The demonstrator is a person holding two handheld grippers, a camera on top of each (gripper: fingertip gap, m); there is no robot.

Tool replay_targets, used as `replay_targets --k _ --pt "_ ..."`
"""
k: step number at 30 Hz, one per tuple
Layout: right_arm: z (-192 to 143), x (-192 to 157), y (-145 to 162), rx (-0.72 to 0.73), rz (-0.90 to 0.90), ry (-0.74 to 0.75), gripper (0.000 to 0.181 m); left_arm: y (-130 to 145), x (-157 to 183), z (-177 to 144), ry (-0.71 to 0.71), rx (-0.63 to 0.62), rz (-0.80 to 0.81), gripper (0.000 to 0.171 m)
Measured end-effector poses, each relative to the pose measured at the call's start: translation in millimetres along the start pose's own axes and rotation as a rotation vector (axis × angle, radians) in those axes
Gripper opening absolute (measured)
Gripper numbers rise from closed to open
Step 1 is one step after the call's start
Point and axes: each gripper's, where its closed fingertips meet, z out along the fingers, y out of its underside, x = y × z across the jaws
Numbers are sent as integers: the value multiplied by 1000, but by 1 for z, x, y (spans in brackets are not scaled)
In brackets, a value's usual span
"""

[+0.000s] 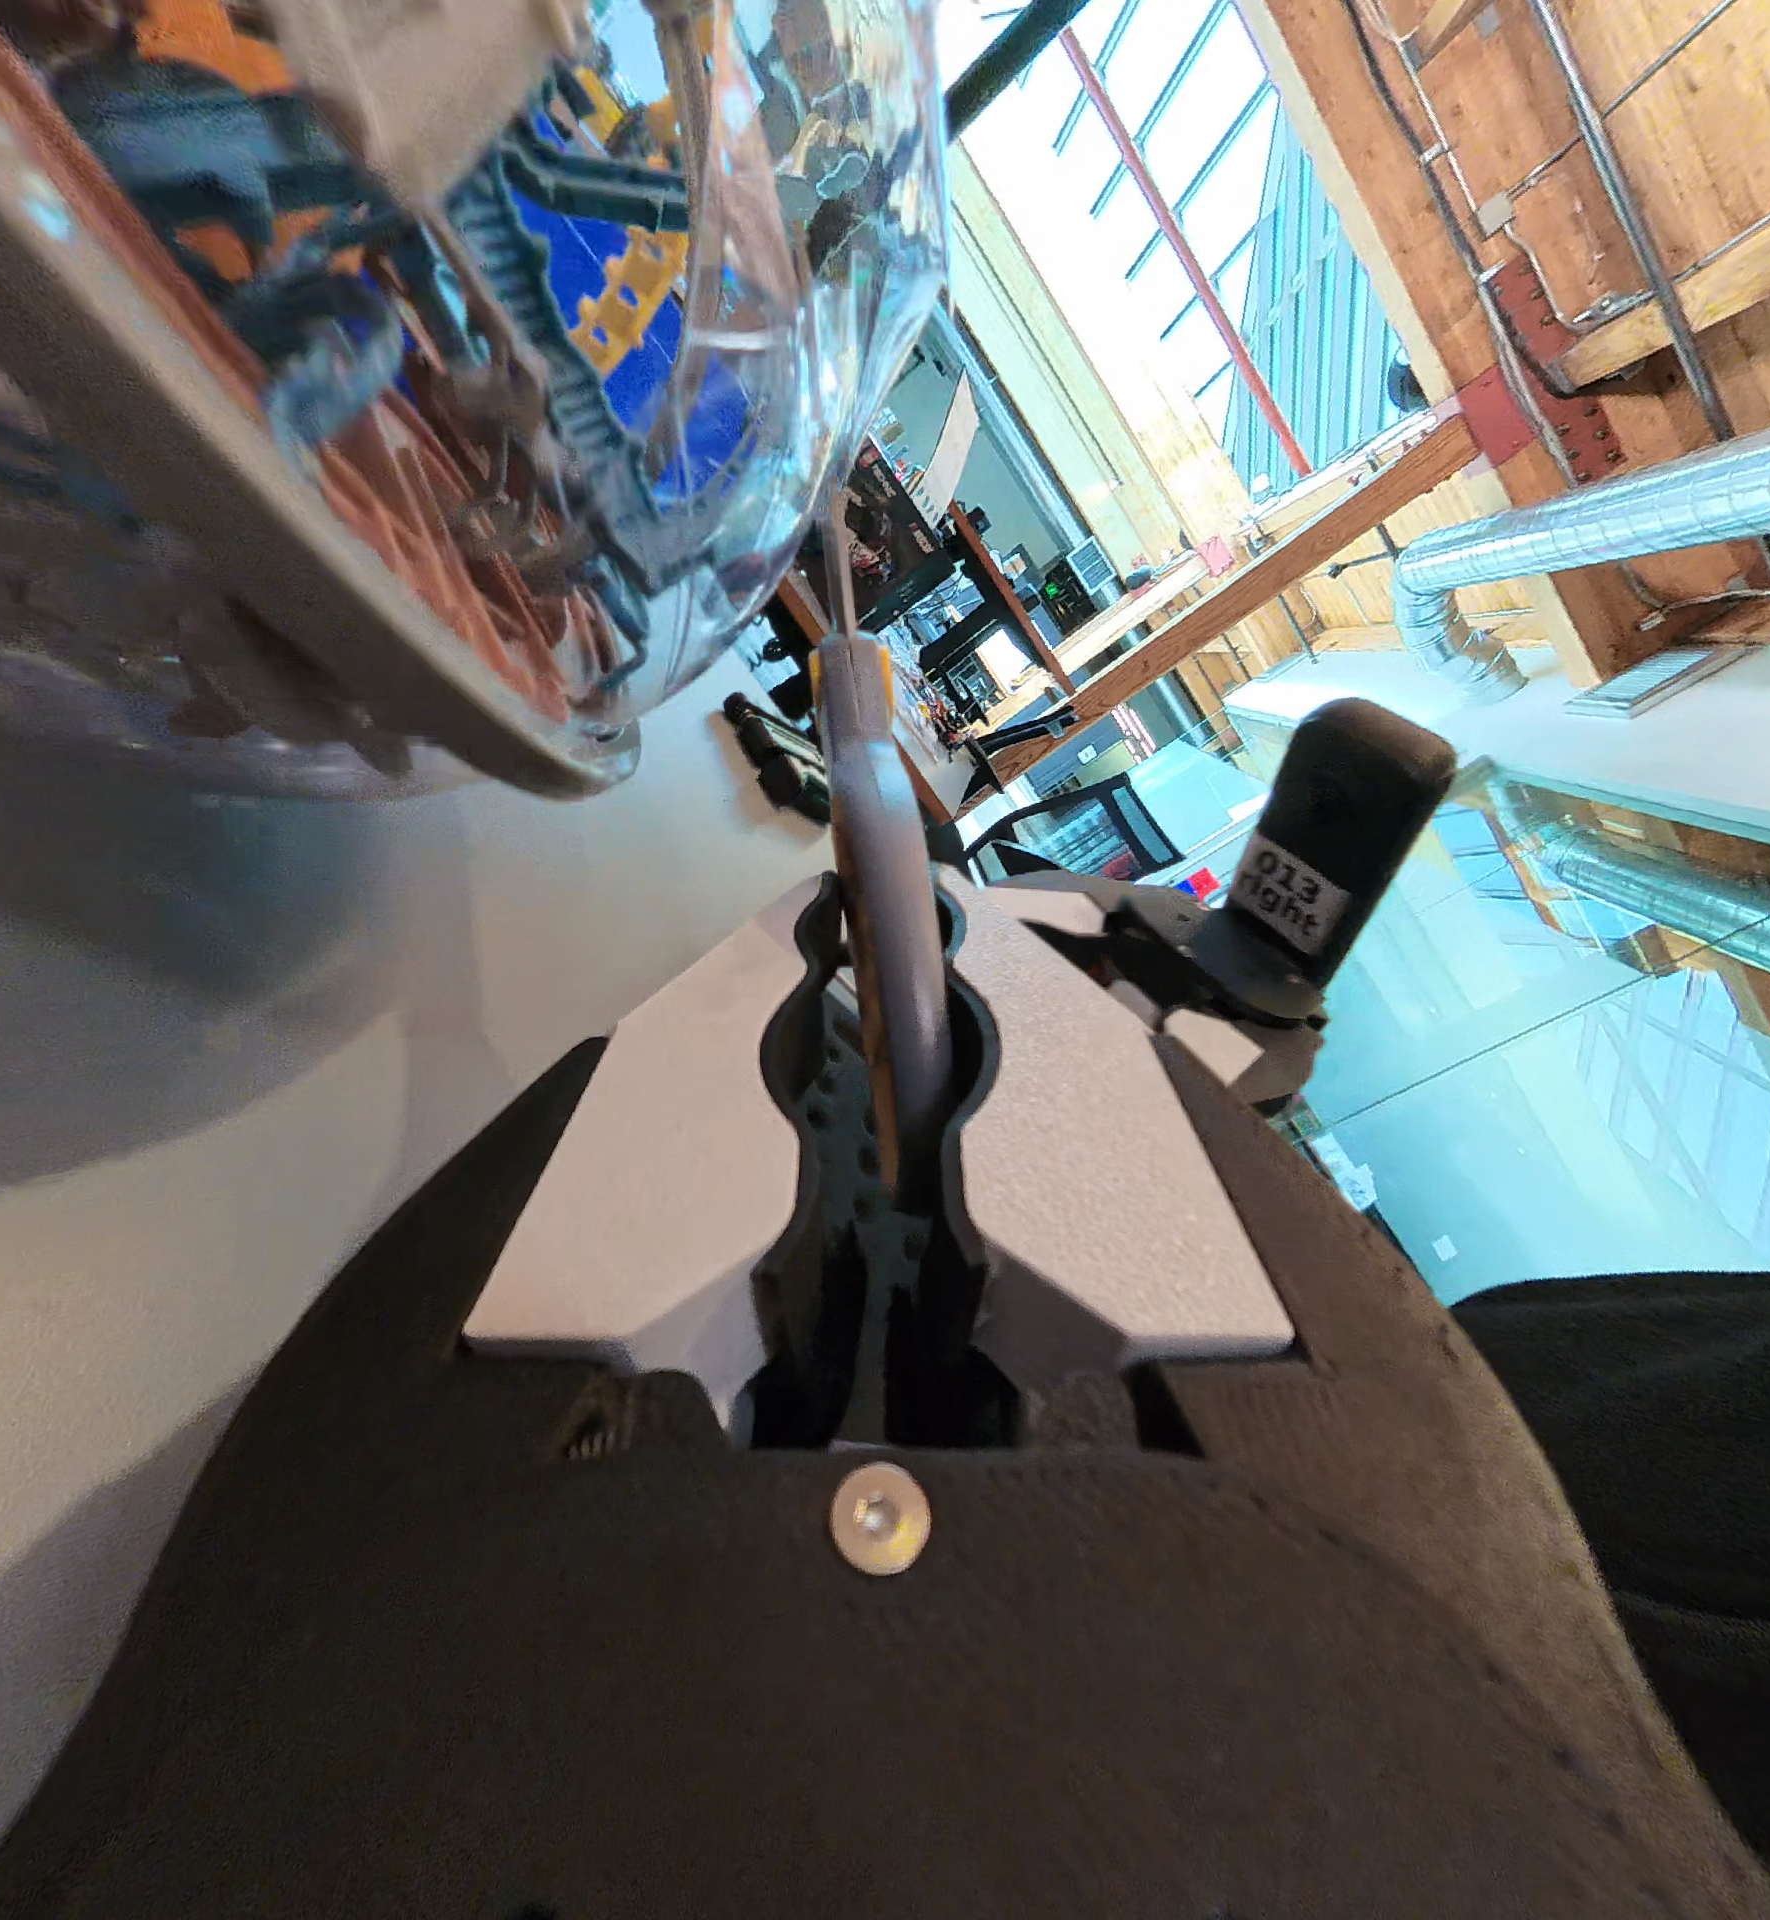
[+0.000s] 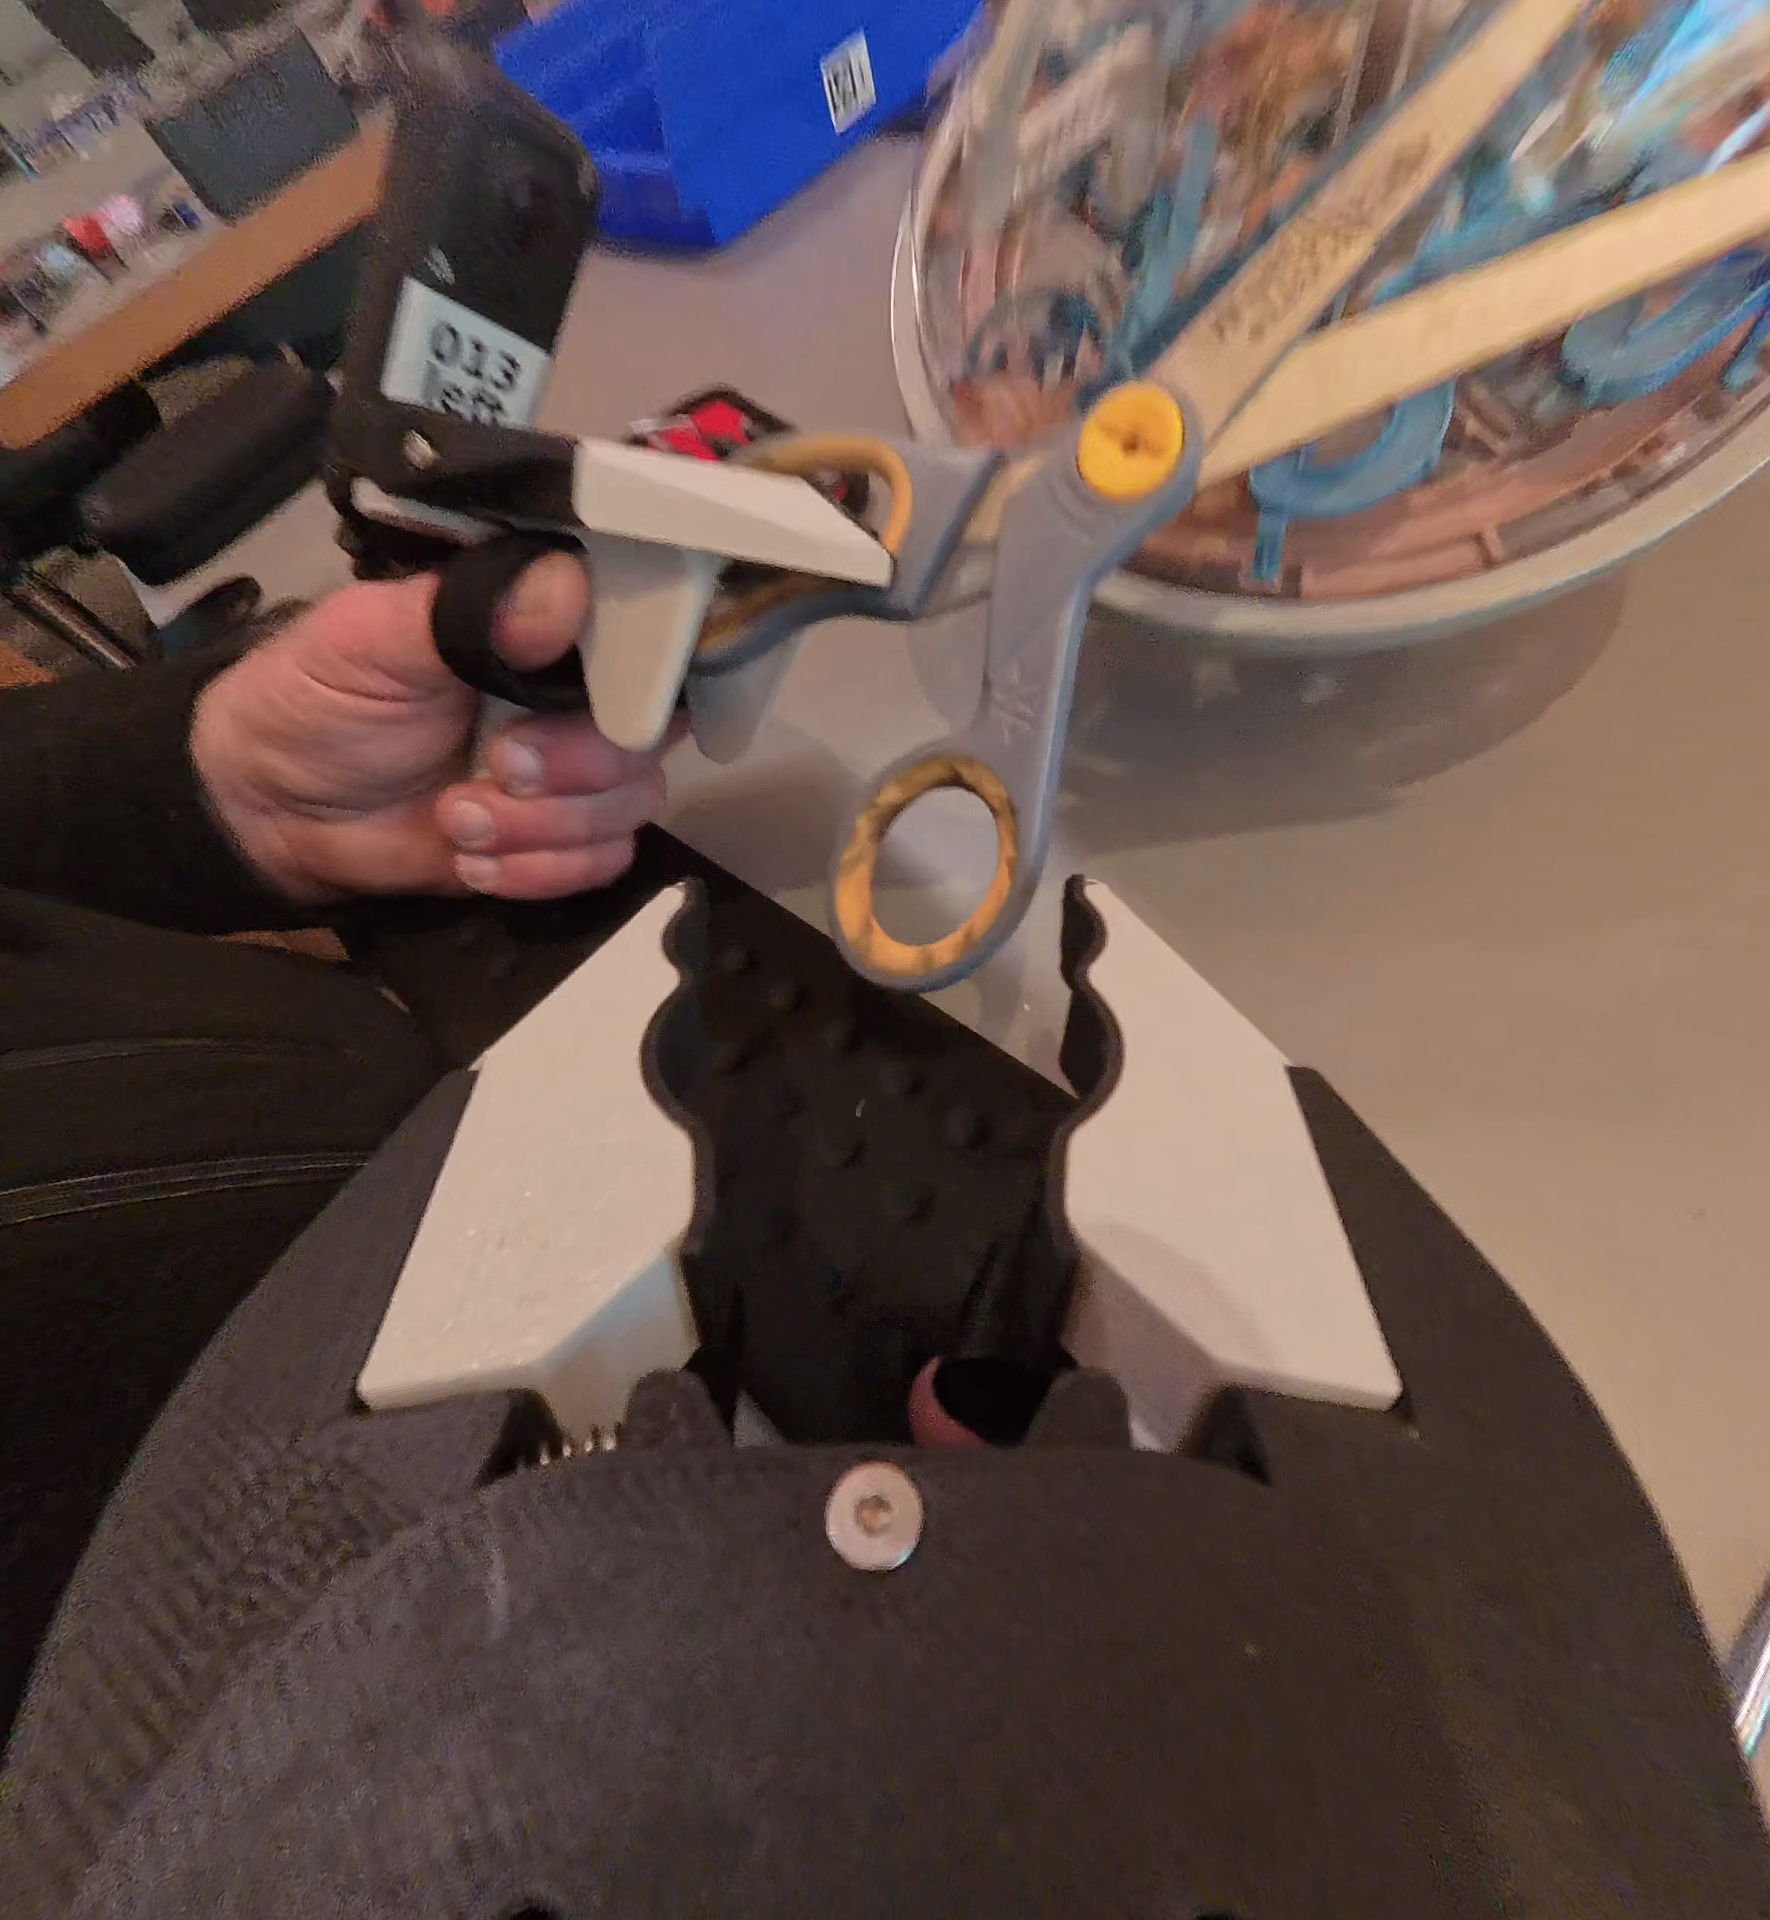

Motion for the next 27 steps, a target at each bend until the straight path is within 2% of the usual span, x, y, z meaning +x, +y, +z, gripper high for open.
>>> replay_targets --k 2,8,14,20,27 --pt "13 4 3 -24 44 -35 75 -3 0 1 20 12 -26 10" --pt "38 7 -5 -42 106 -175 43 -6 -2 9 53 5 -72 11" --pt "36 18 -19 34 150 -230 32 -11 -12 25 72 -17 -106 10" --pt "36 29 -23 48 169 -246 27 -14 -18 34 97 -39 -146 11" --pt "28 32 -32 113 249 -341 16 -17 -20 44 125 -83 -161 16"
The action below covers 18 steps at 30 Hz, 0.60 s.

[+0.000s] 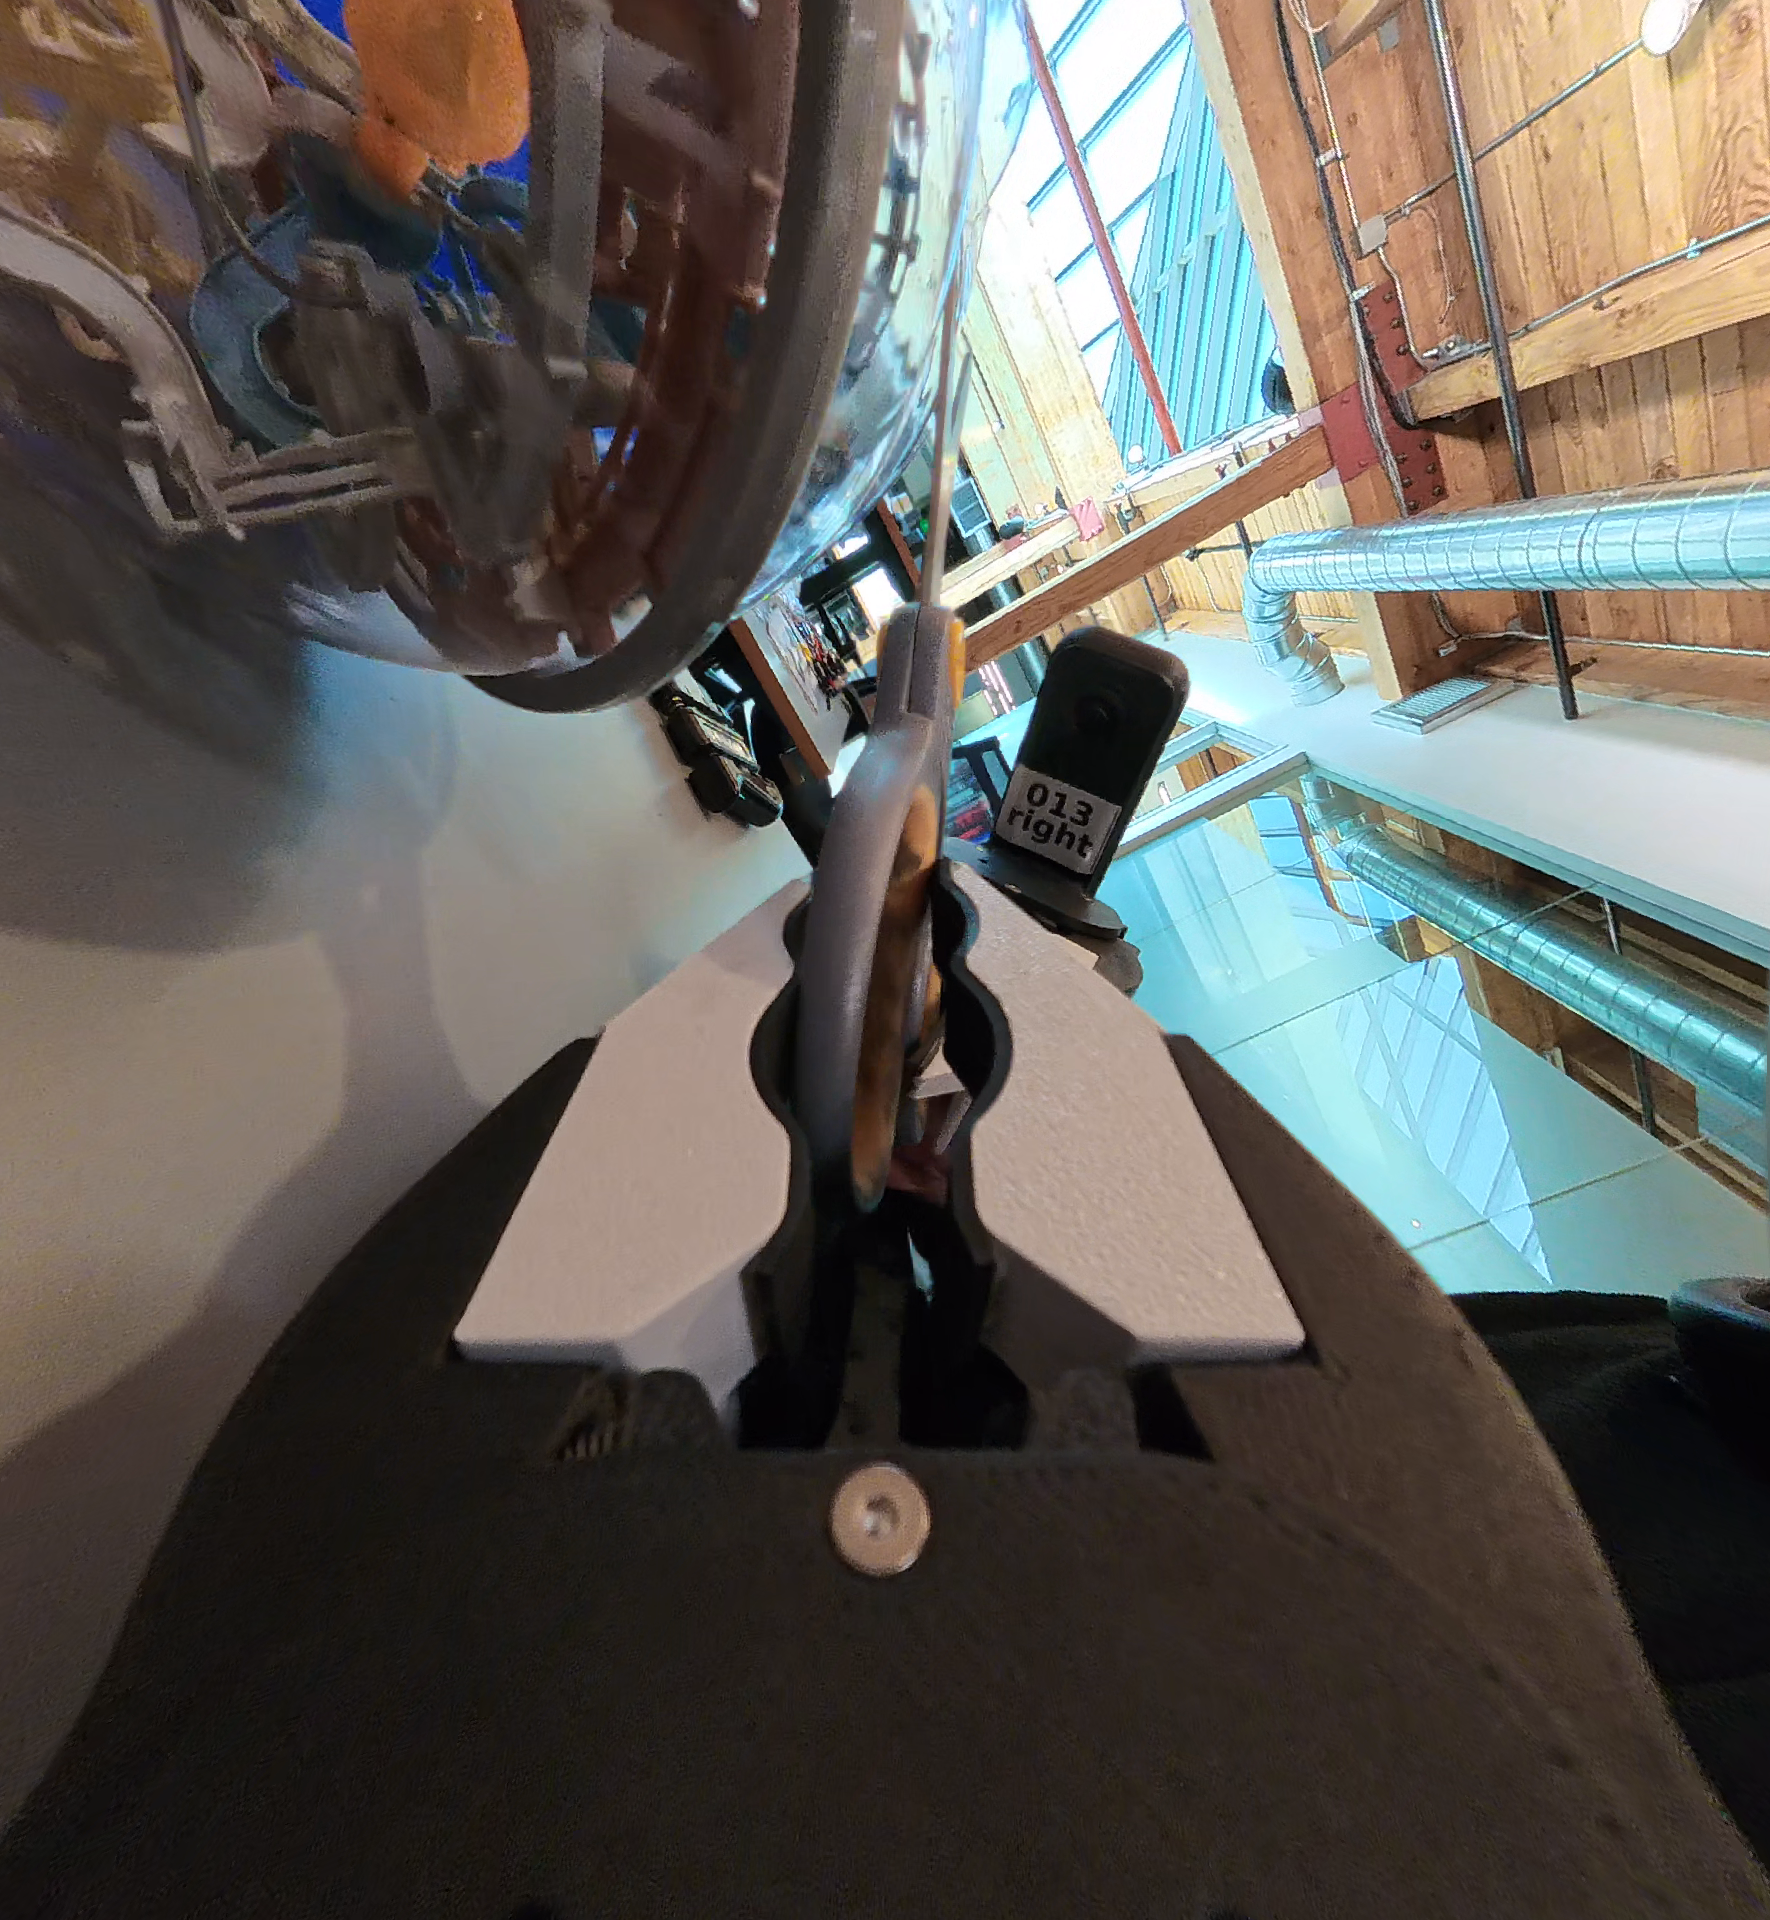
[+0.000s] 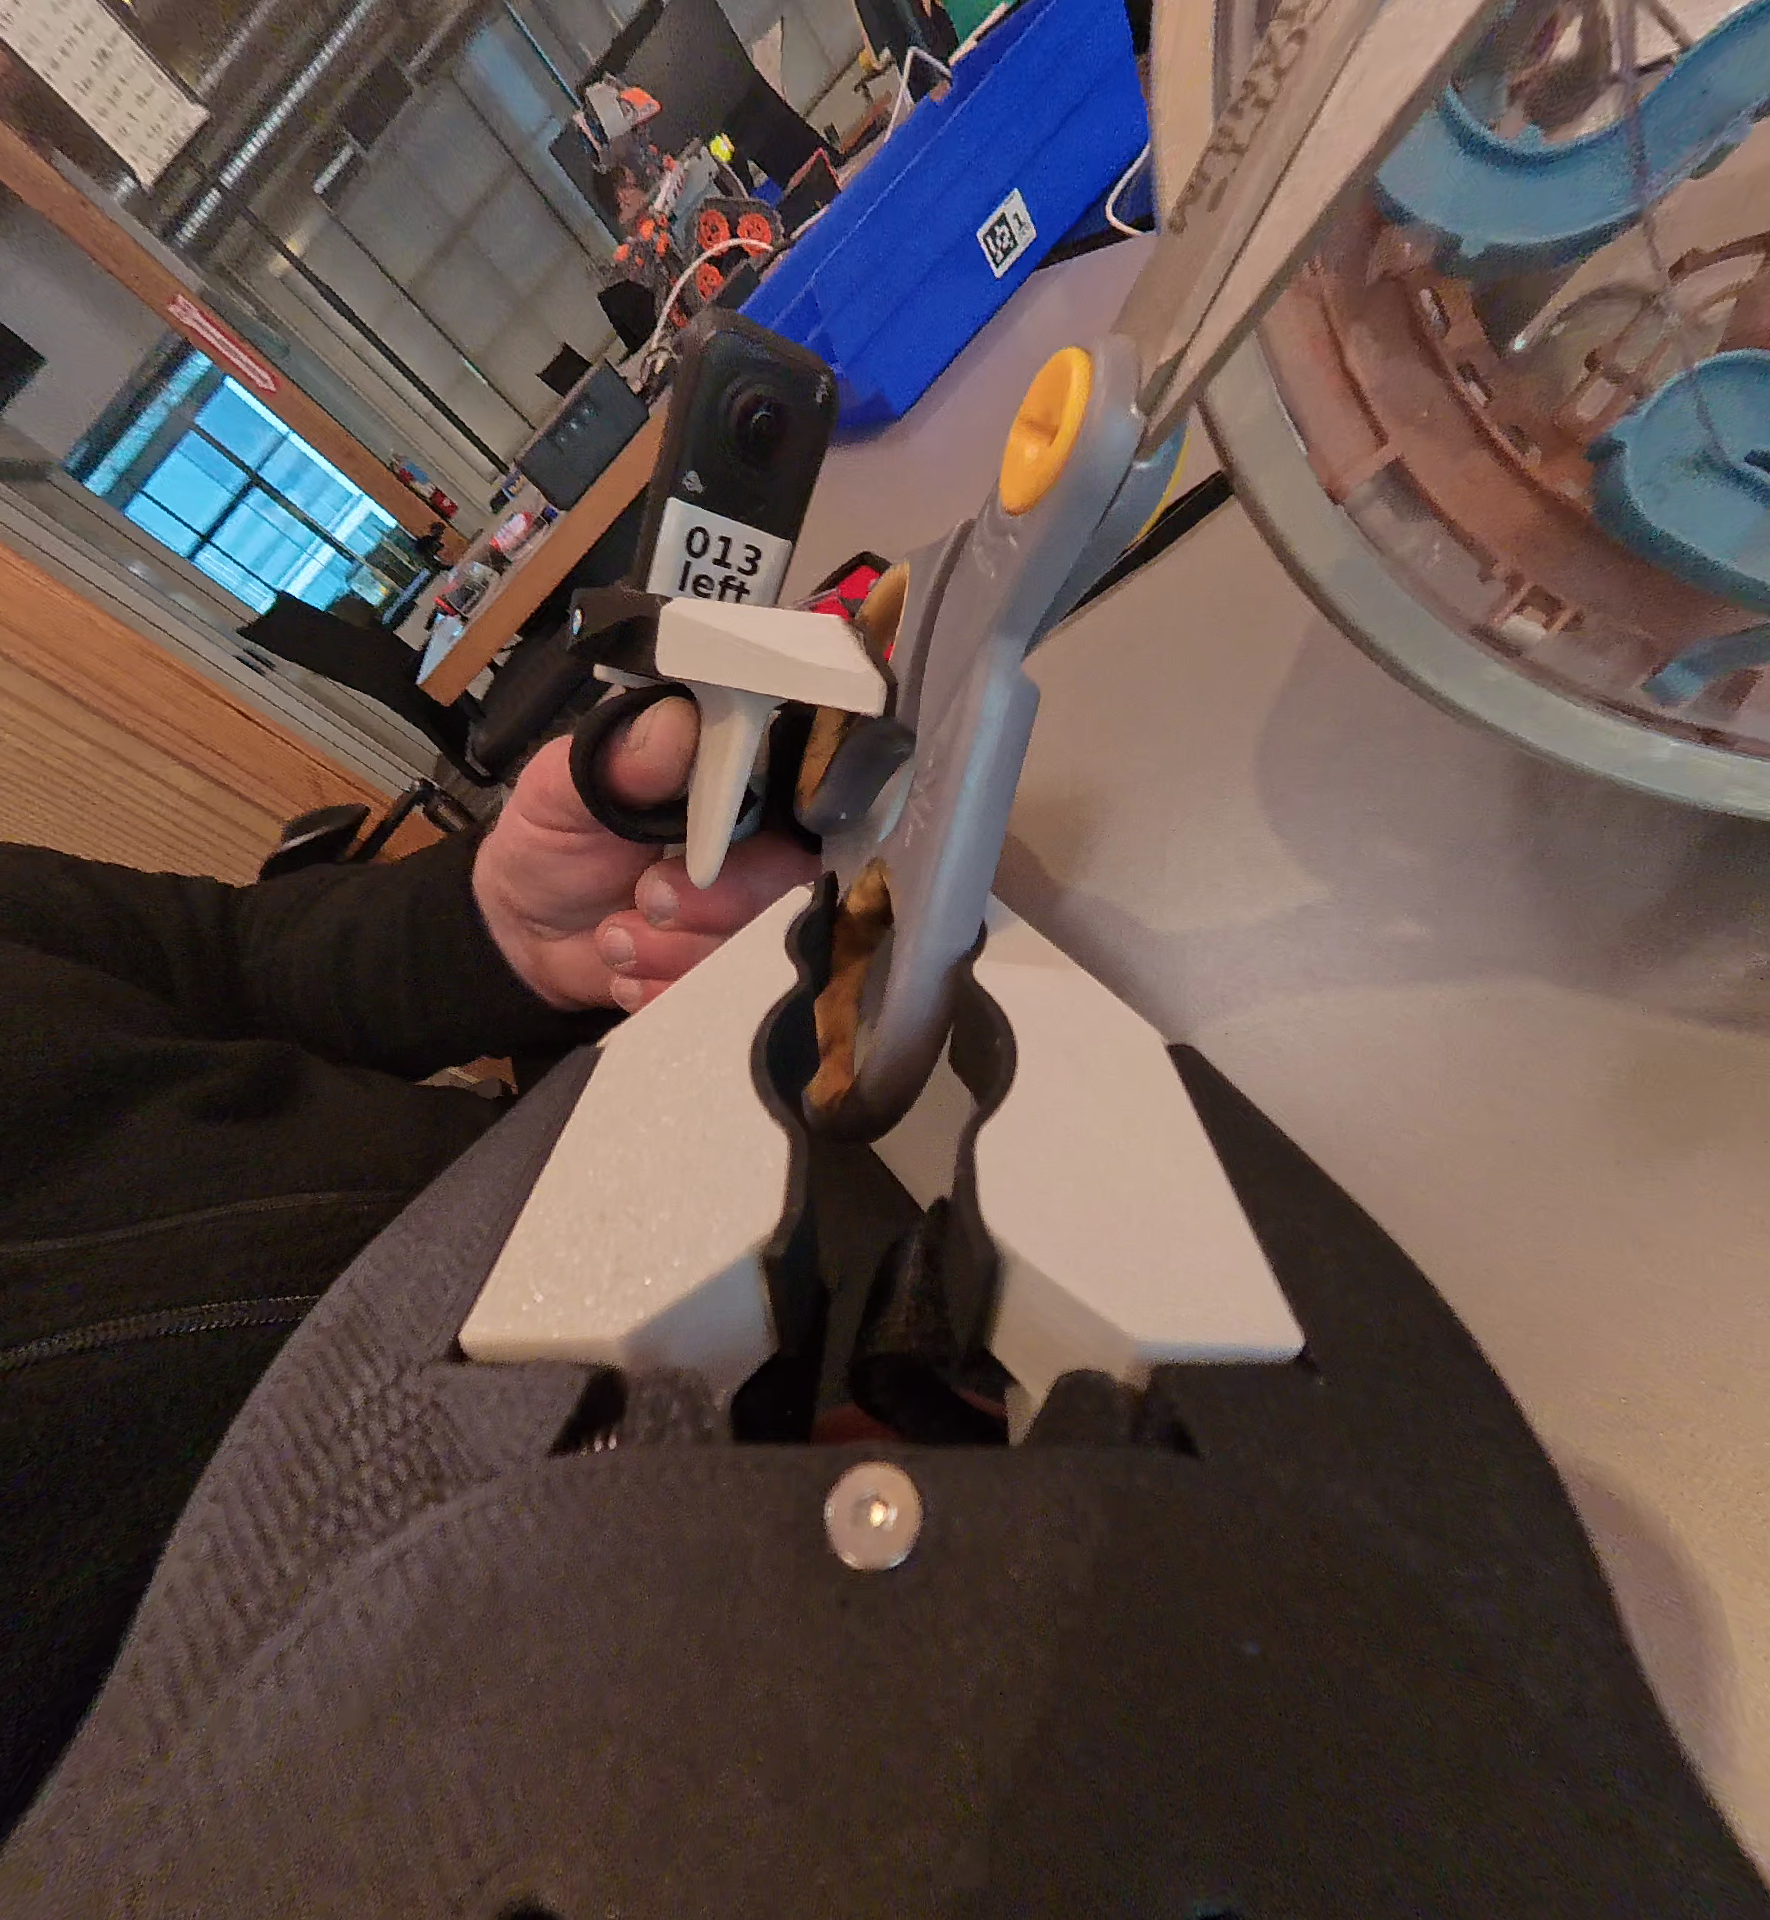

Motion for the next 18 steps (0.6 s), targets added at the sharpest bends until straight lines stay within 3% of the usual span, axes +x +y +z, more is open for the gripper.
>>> replay_targets --k 8,11,14,18 --pt "-3 -5 -1 5 57 -77 13 1 4 0 26 -49 -17 13" --pt "-3 -9 0 5 68 -88 12 6 6 -2 34 -90 2 27" --pt "-4 -12 -2 25 96 -121 10 6 7 -4 20 -105 43 14" --pt "-4 -14 -3 33 114 -137 9 7 12 -7 43 -141 50 12"
